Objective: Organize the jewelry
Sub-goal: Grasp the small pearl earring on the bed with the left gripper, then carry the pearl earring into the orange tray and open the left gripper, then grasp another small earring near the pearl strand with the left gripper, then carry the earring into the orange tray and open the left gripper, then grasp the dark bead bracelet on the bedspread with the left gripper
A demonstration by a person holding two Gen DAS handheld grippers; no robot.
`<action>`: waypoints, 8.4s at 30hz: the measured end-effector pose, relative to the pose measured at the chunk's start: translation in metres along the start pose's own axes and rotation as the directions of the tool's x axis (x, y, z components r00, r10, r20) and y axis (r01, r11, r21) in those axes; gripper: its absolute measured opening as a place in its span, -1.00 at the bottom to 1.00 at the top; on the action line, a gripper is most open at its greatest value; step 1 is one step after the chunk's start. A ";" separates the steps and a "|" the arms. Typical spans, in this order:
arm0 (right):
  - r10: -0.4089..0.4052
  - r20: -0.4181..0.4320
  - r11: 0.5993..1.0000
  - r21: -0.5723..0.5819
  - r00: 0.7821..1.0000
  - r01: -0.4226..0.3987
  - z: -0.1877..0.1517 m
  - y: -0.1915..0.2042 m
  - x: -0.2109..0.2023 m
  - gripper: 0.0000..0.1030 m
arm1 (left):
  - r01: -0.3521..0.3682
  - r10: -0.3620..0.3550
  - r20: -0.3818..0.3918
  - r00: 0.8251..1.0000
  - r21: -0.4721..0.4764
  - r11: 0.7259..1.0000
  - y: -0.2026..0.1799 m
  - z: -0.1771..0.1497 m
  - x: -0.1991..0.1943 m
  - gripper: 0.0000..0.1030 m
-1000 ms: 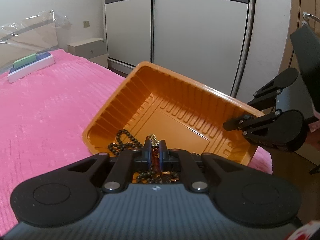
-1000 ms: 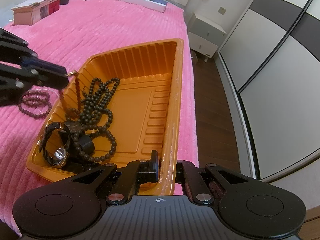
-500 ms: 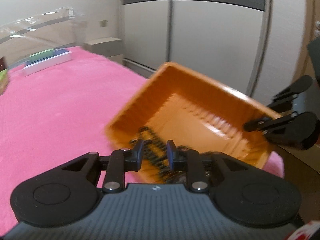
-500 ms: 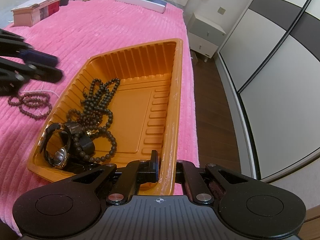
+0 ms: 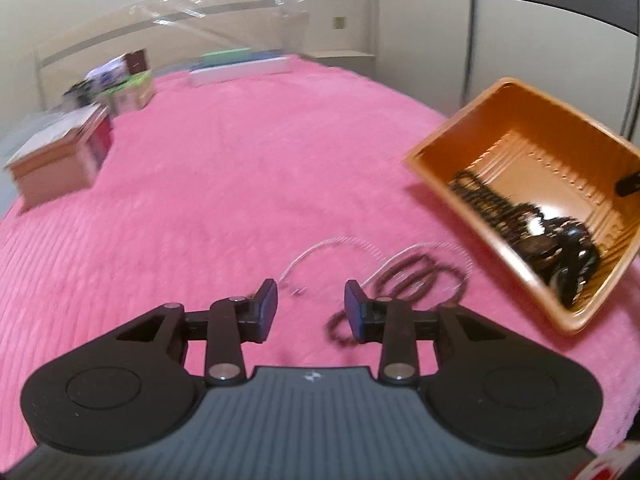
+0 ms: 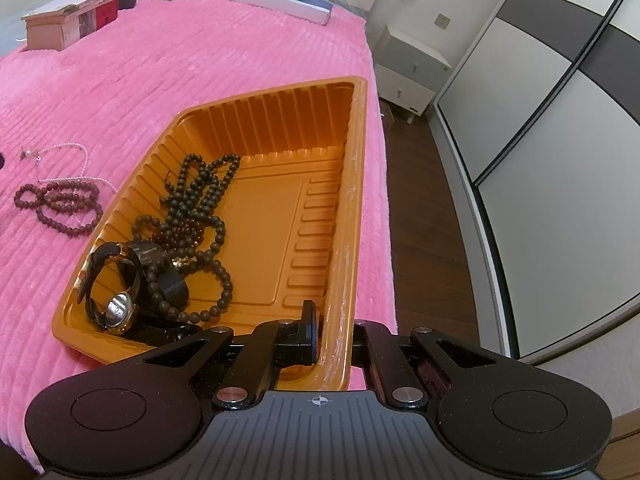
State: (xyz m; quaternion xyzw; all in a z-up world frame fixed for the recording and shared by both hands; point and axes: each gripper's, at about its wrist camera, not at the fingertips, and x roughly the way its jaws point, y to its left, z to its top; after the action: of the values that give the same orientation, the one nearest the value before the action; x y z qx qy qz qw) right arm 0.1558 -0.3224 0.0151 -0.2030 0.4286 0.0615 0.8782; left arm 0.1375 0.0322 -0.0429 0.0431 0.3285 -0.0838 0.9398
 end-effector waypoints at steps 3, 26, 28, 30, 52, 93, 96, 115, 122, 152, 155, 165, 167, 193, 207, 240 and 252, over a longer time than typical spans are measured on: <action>-0.001 -0.003 1.000 0.002 1.000 0.001 0.000 0.000 0.001 -0.91 | -0.006 0.006 -0.006 1.000 -0.026 1.000 0.010 -0.008 0.003 -0.37; -0.007 -0.015 1.000 -0.007 1.000 0.006 -0.001 0.000 0.007 -0.91 | -0.092 0.093 -0.048 0.995 0.012 0.996 0.025 -0.009 0.063 -0.37; -0.007 -0.017 1.000 -0.007 1.000 0.007 -0.001 0.000 0.008 -0.91 | -0.098 0.098 -0.048 0.994 0.007 0.995 0.028 -0.010 0.067 -0.37; -0.009 -0.019 1.000 -0.008 1.000 0.009 -0.001 0.000 0.009 -0.91 | -0.086 0.086 -0.043 0.995 0.000 0.996 0.031 -0.011 0.069 -0.38; -0.010 -0.017 1.000 -0.006 1.000 0.010 0.000 -0.001 0.008 -0.91 | -0.020 0.020 -0.004 1.000 0.027 0.999 0.010 0.000 0.031 -0.69; 0.016 -0.003 1.000 0.017 1.000 -0.016 -0.004 -0.007 0.007 -0.92 | 0.317 -0.334 0.021 0.942 0.264 0.911 -0.153 0.069 0.041 -0.69; 0.016 -0.003 1.000 0.019 1.000 -0.016 -0.004 -0.007 0.007 -0.92 | 0.322 -0.338 0.016 0.941 0.271 0.907 -0.157 0.070 0.045 -0.69; 0.023 0.005 0.999 0.026 1.000 -0.023 -0.006 -0.010 0.006 -0.92 | 0.093 -0.102 0.049 0.994 0.157 0.983 -0.060 0.018 0.020 -0.15; 0.022 -0.004 0.999 0.024 1.000 -0.022 -0.006 -0.010 0.006 -0.91 | -0.031 0.031 0.003 1.000 0.058 0.998 -0.002 -0.006 0.028 -0.15; 0.009 -0.038 1.000 0.017 0.999 -0.008 -0.005 -0.011 0.014 -0.91 | -0.064 0.064 -0.012 0.998 0.018 0.998 0.030 -0.004 0.069 -0.76; 0.008 -0.035 1.000 0.016 0.999 -0.008 -0.005 -0.011 0.014 -0.91 | -0.076 0.076 0.000 0.997 0.018 0.997 0.030 -0.004 0.056 -0.76; 0.008 -0.031 1.000 0.017 0.999 -0.007 -0.005 -0.011 0.012 -0.91 | -0.058 0.056 0.053 0.997 0.023 0.998 0.019 0.011 0.022 -0.76; 0.008 -0.032 1.000 0.019 0.999 -0.008 -0.006 -0.011 0.012 -0.91 | -0.054 0.052 0.064 0.997 0.028 0.998 0.015 0.014 0.018 -0.76; 0.015 -0.031 1.000 0.023 0.999 -0.014 -0.007 -0.013 0.012 -0.91 | 0.120 -0.130 0.085 0.988 0.112 0.986 -0.058 0.048 0.021 -0.76; 0.021 -0.025 0.999 0.031 0.999 -0.020 -0.007 -0.014 0.013 -0.91 | 0.273 -0.292 0.056 0.955 0.227 0.935 -0.140 0.070 0.044 -0.76; 0.023 -0.024 0.999 0.040 0.999 -0.022 -0.010 -0.017 0.014 -0.91 | 0.017 -0.019 0.027 0.999 0.075 0.997 -0.020 -0.006 0.010 -0.12; 0.020 -0.030 0.999 0.037 0.999 -0.019 -0.010 -0.017 0.015 -0.91 | 0.030 -0.029 -0.035 0.999 0.046 0.998 -0.008 -0.021 0.027 -0.39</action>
State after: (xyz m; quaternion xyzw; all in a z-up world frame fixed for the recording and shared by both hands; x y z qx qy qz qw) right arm 0.1624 -0.3430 0.0035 -0.1836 0.4451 0.0592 0.8745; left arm 0.1435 0.0236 -0.0763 0.0616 0.3431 -0.1045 0.9314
